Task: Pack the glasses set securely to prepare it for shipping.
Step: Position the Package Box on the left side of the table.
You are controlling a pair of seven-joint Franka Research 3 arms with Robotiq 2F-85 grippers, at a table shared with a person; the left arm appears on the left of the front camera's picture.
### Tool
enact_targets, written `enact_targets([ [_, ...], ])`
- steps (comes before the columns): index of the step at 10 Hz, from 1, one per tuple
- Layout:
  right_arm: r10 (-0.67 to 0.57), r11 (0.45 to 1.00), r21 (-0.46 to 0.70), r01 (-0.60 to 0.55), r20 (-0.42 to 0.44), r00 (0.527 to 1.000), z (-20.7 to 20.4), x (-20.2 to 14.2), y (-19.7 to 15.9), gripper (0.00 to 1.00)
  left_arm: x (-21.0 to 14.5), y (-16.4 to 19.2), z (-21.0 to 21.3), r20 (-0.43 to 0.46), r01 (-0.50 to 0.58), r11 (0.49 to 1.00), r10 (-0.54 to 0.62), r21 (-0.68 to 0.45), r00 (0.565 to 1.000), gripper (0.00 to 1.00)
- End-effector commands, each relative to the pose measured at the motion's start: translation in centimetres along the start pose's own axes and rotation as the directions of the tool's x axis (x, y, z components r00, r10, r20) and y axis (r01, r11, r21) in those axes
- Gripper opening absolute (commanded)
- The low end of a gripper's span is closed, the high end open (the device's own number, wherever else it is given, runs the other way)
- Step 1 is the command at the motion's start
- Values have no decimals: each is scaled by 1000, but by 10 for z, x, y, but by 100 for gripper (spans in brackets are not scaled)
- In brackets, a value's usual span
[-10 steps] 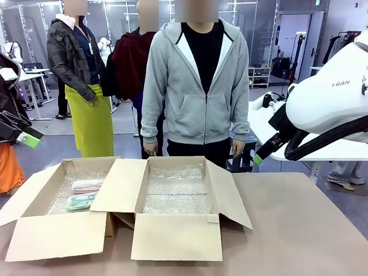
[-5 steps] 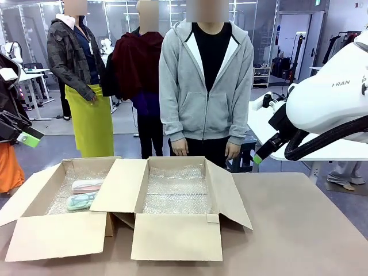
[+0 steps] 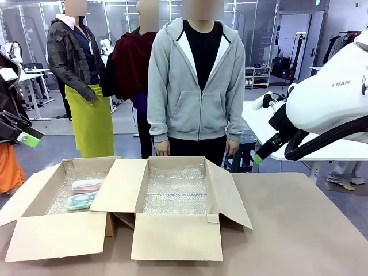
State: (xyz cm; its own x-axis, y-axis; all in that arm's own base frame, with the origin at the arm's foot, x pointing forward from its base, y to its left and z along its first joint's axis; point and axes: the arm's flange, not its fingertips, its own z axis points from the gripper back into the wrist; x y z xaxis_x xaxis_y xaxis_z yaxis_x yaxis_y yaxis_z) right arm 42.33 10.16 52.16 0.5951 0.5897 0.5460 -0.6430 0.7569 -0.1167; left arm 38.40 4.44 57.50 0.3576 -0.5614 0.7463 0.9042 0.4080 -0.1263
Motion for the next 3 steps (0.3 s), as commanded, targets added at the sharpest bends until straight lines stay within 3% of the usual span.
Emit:
enact_targets([
  [1,-18,1000,-2,18,-13,1000,0,3,3,100,2,-1,2,-7,-3,1000,3,5,1000,100],
  [3,-18,1000,-2,18,-13,1000,0,3,3,100,2,-1,2,-7,-3,1000,3,5,1000,100],
])
